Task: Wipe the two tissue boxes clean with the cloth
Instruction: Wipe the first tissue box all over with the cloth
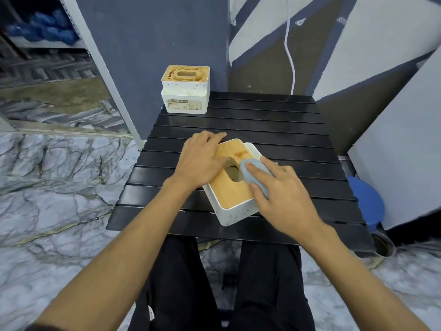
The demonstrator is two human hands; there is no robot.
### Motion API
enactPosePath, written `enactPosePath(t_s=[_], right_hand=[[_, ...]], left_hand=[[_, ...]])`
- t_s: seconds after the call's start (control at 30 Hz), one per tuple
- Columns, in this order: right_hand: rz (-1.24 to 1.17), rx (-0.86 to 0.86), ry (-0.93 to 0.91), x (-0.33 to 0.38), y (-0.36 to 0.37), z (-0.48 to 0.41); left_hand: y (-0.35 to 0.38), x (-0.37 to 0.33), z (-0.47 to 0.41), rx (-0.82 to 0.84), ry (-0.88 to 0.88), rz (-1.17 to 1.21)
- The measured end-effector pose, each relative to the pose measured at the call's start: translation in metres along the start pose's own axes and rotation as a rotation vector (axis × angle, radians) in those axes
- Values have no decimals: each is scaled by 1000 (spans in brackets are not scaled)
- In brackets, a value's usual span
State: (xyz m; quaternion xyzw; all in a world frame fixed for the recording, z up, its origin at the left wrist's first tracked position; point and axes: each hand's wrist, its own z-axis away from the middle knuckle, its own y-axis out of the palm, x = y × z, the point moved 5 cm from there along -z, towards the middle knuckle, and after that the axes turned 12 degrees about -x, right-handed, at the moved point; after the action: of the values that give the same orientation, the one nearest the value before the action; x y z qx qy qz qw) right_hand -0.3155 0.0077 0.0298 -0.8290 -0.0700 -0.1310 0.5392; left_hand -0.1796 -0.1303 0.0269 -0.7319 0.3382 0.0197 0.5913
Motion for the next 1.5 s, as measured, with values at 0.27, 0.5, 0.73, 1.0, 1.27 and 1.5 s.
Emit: enactPosePath(t_s=[0.27, 0.5, 0.73, 1.0, 1.27, 1.5], right_hand=[[94, -58, 47, 16, 6, 6], [181, 24, 67, 16, 23, -37], [152, -30, 54, 19, 7, 13], [194, 24, 93, 13, 27, -40], [213, -65, 49, 15, 9, 2], [208, 8, 102, 15, 26, -39]], left_hand=[[15, -1, 16, -110, -192, 325], [17, 0, 12, -107, -106, 259], [18, -1, 12, -99, -156, 315], [16, -1, 12, -76, -140, 292], [16, -3, 12, -58, -130, 299], [12, -2, 11, -61, -135, 307]])
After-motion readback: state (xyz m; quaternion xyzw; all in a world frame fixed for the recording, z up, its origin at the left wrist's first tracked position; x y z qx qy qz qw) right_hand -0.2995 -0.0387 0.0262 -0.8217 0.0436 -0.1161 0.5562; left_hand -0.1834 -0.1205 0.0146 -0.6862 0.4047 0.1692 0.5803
